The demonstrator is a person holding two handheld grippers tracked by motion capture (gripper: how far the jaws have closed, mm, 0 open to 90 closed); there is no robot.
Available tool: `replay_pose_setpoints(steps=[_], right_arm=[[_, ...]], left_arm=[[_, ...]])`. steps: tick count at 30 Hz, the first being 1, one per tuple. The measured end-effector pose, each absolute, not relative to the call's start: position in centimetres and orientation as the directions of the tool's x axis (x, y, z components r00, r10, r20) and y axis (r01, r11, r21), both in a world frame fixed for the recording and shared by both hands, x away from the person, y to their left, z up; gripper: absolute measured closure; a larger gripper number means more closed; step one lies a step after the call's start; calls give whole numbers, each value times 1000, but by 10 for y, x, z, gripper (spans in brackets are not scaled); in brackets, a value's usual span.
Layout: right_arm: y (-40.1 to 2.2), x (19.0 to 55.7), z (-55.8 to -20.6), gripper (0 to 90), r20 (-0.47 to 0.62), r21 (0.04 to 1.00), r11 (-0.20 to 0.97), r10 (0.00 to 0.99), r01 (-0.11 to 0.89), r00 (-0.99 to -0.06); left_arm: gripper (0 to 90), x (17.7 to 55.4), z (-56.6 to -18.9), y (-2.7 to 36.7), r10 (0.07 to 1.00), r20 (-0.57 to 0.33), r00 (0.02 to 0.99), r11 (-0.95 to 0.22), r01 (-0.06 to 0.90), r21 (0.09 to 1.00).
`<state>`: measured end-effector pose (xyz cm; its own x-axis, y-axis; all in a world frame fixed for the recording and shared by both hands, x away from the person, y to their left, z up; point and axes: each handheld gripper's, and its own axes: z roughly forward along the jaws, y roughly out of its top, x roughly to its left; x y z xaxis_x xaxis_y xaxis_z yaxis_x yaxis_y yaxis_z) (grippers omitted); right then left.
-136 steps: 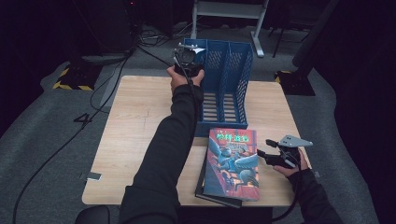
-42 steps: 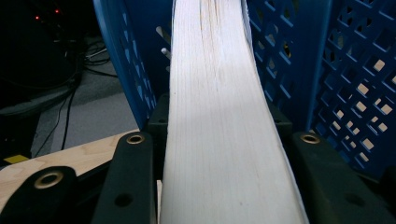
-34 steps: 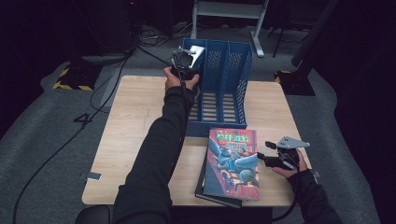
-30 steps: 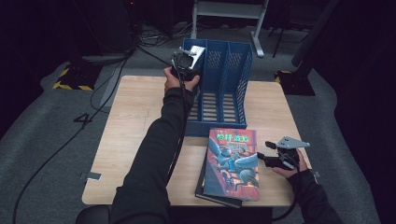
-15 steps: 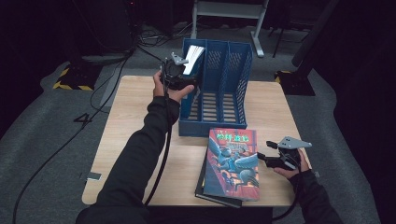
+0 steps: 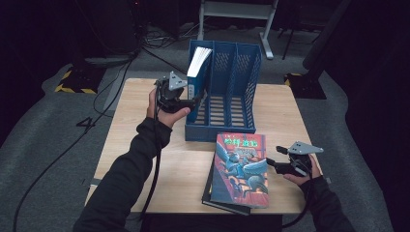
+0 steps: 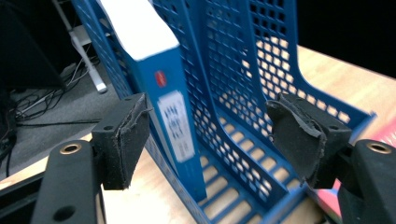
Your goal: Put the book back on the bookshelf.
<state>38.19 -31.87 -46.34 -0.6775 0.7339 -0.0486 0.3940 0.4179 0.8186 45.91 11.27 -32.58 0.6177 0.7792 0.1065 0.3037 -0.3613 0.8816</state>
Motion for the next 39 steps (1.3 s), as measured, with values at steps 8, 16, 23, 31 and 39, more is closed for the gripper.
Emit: replay_pose_setpoints(steps=[8,16,23,31,39], right_arm=[[-318,380,-460,316,-50,818,418,734,394,-677],[-319,376,-455,314,-26,831,393,735,394,-678],[-317,374,-450,309,-36,829,404,729,387,-683],[-313,371,-447,309,-47,822,418,725,386,-687],[-307,364,-440,306,-35,814,447,675,371,-737]], left_arm=[[278,436,-360,121,732,117,671,-417,307,855],[277,415,-400,137,678,153,719,-495,292,819],[270,397,-436,142,626,142,767,-557,312,770],[267,379,-469,143,572,139,809,-640,334,692],[260,364,-485,140,497,97,863,-679,317,663]])
